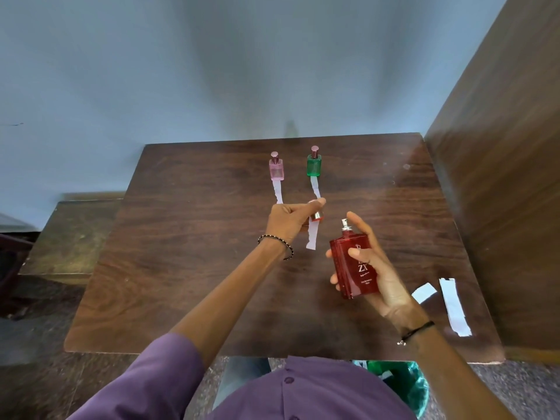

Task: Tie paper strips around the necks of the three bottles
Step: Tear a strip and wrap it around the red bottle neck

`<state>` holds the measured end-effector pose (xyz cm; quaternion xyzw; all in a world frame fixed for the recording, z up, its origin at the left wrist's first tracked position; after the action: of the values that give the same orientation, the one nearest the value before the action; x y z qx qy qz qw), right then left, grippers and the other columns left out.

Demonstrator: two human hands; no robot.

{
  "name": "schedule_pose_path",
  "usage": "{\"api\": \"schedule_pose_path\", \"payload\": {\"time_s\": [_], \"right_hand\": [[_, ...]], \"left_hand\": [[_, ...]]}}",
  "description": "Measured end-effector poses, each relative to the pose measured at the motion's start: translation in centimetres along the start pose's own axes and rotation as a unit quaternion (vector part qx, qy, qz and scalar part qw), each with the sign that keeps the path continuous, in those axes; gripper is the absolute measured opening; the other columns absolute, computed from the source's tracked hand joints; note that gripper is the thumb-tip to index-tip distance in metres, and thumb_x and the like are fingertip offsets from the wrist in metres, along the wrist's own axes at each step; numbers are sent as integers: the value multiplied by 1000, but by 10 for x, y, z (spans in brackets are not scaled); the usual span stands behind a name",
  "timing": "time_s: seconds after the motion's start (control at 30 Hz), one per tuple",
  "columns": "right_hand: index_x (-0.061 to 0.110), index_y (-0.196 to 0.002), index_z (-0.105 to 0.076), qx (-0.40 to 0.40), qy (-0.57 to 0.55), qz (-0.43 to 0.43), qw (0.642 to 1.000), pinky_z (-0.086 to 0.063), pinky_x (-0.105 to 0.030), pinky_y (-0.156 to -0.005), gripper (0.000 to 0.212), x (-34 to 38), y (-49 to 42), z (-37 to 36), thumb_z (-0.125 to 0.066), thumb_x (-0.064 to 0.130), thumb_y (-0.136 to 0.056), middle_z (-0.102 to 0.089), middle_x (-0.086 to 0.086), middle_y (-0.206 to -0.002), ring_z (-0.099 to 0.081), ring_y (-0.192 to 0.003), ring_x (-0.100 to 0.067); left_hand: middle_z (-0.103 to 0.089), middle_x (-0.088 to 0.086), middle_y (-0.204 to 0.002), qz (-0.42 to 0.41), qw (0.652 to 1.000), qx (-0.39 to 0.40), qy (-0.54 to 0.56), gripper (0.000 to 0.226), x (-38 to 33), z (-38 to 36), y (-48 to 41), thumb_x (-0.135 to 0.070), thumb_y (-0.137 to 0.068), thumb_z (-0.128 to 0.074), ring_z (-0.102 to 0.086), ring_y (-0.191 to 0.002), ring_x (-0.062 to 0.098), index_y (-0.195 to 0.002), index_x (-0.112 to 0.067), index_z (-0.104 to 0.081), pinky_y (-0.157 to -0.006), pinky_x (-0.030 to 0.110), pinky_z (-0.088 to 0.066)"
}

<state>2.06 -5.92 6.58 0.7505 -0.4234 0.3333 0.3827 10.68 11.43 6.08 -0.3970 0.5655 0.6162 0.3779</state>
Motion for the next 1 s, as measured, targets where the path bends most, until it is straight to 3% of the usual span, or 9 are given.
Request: {"api": "schedule_pose_path", "payload": {"time_s": [0.07, 0.13, 0.23, 0.33, 0.47, 0.67, 0.8, 0.9, 1.0], "right_hand": [[39, -143, -48, -2, 5, 1, 1000, -60, -44, -66, 61, 4, 0, 1, -61, 16, -88, -66, -28, -111, -69, -70, -40], [39, -140, -52, -36, 47, -2, 998, -61, -47, -68, 57, 7, -1, 2, -70, 15, -91, -60, -25, -126, -72, -82, -41], [53, -136, -52, -104, 216, 11, 971, -62, -53, -79, 64, 11, -7, 8, -81, 29, -84, -53, -6, -142, -69, -106, -41], [57, -140, -42, -125, 469, 67, 872, -58, -42, -95, 66, 17, -11, 6, -76, 45, -85, -62, 9, -136, -66, -115, -19], [49, -148, -37, -140, 607, 93, 776, -57, -36, -88, 67, 20, -14, 0, -69, 48, -88, -70, 8, -123, -69, -107, -20], [39, -152, -34, -149, 688, 100, 703, -54, -35, -78, 66, 19, -21, -5, -64, 46, -93, -74, 2, -113, -70, -100, -24], [35, -152, -34, -143, 720, 117, 669, -41, -28, -63, 62, 17, -24, -9, -59, 43, -96, -74, 3, -97, -70, -85, -22], [35, -153, -31, -143, 724, 110, 666, -41, -29, -60, 61, 14, -28, -9, -56, 42, -97, -72, 3, -89, -69, -77, -22], [35, -153, -26, -139, 720, 108, 672, -55, -36, -65, 64, 11, -30, -7, -57, 41, -97, -71, 3, -87, -69, -75, -22]], "left_hand": [[-80, 3, -91, 2, 1000, 5, -5, 36, -1, -2, 0, -41, -79, -81, -76, -91, 17, -84, -6, -82, -75, 21, -58], [-80, 3, -92, 4, 1000, 9, -4, 35, -2, -4, 0, -40, -79, -81, -76, -89, 17, -86, -5, -81, -75, 21, -58], [-79, 5, -93, 10, 1000, 13, 6, 36, -2, -9, 0, -38, -80, -81, -77, -83, 19, -88, -4, -81, -76, 26, -61], [-79, 12, -89, 39, 999, 4, 32, 38, 0, -15, -1, -36, -78, -83, -77, -82, 24, -88, 1, -79, -79, 36, -63], [-78, 18, -87, 66, 996, -9, 56, 34, 2, -20, -3, -31, -79, -84, -78, -78, 27, -82, 2, -77, -74, 38, -64], [-77, 22, -90, 76, 994, -20, 78, 40, 2, -21, -5, -28, -80, -83, -77, -79, 29, -90, 10, -75, -72, 39, -64], [-76, 25, -89, 88, 993, -33, 78, 41, 3, -25, -5, -28, -78, -84, -77, -81, 33, -86, 11, -73, -73, 43, -64], [-74, 20, -81, 95, 992, -33, 72, 32, 4, -28, -7, -27, -78, -84, -76, -76, 30, -76, 3, -72, -73, 45, -64], [-73, 16, -76, 96, 992, -29, 70, 31, 4, -29, -9, -27, -77, -85, -76, -75, 30, -73, 0, -71, -74, 47, -64]]}}
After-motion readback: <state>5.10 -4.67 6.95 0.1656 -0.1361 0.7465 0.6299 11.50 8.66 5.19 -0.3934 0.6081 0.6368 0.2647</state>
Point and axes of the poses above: each hand's wrist, its own y-axis away from the middle knuckle, its own z-axis out of the back of the hand, x = y × z, the point moved 4 cm from there along -y, towards the middle knuckle
